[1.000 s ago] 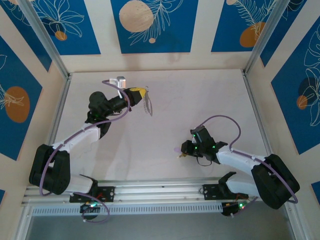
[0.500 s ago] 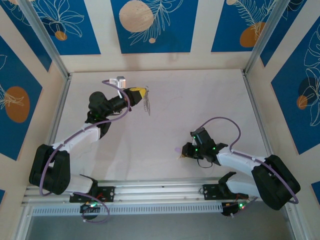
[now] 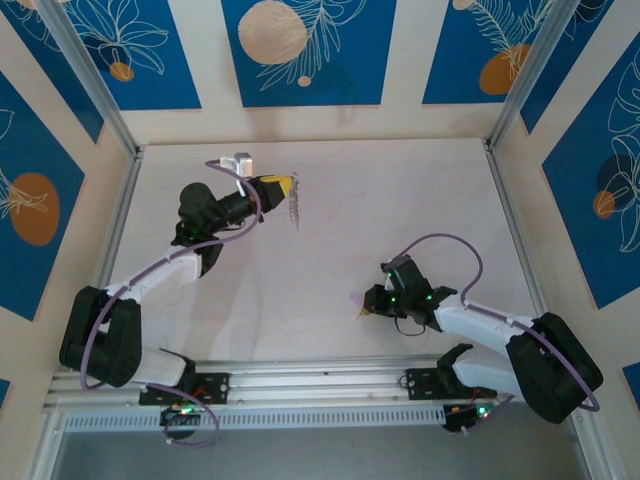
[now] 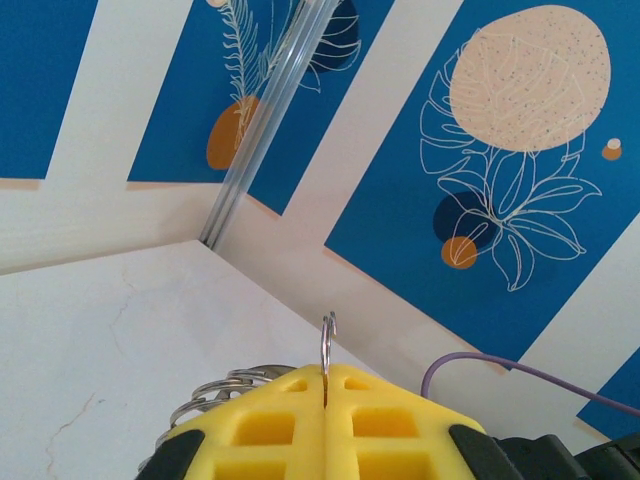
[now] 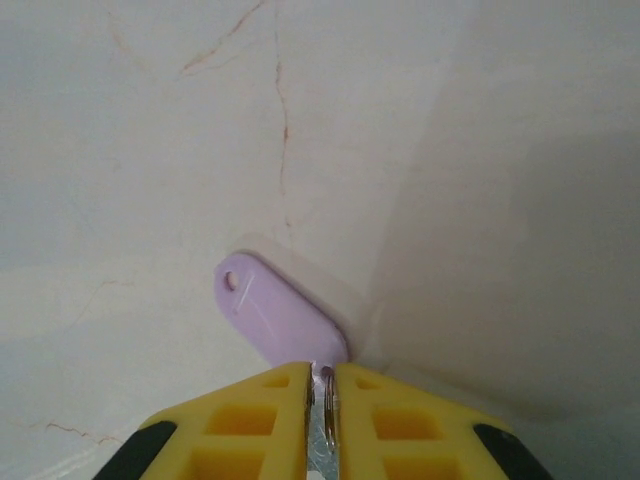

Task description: Put the keys on the keyring

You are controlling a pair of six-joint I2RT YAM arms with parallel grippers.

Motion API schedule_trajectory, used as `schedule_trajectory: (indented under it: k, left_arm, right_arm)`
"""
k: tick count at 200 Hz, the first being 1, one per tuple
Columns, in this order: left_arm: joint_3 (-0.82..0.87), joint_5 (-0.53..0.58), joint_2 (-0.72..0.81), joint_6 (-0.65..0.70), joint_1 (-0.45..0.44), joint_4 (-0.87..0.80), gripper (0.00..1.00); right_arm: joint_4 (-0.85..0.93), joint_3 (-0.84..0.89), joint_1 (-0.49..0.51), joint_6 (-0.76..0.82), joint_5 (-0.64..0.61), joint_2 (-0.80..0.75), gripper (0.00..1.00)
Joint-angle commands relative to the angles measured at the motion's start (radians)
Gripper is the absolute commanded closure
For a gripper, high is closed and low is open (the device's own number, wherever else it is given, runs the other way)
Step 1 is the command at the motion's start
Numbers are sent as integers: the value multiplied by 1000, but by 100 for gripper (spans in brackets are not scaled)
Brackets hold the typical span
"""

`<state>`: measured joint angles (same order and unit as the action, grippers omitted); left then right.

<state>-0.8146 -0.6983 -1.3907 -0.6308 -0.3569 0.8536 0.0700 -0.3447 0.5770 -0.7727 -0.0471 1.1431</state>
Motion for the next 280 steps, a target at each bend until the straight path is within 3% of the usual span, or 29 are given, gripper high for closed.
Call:
schedule_trajectory:
  k: [1,95,114,129,156,224,280]
  left_arm:
    - [-41,-10,3,-10,-10,61,100]
    - [-41,-9,5,-10,-12,61,100]
    - [-41,-9,5,-9,-12,61,100]
    - [-41,-10,5,-9,-13,61,100]
    - [-43,-14,4,-8,-13,59,100]
    - [-76,-68,-5,15,-22,6,100]
    - [-148,-127,-18,128,-52,-158,100]
  right_arm:
    - [31,7,8,9,-8,-23,83]
    - [33,2,6,15,-6,-8,85]
    - [34,1,7,14,-8,-9,90]
    - [37,1,6,12,-10,-12,100]
    - [71,-15,5,16,-20,-49,100]
    - [200,-283,-43,140,10,-177,100]
    - [23,-403,-150,165,130,-186,100]
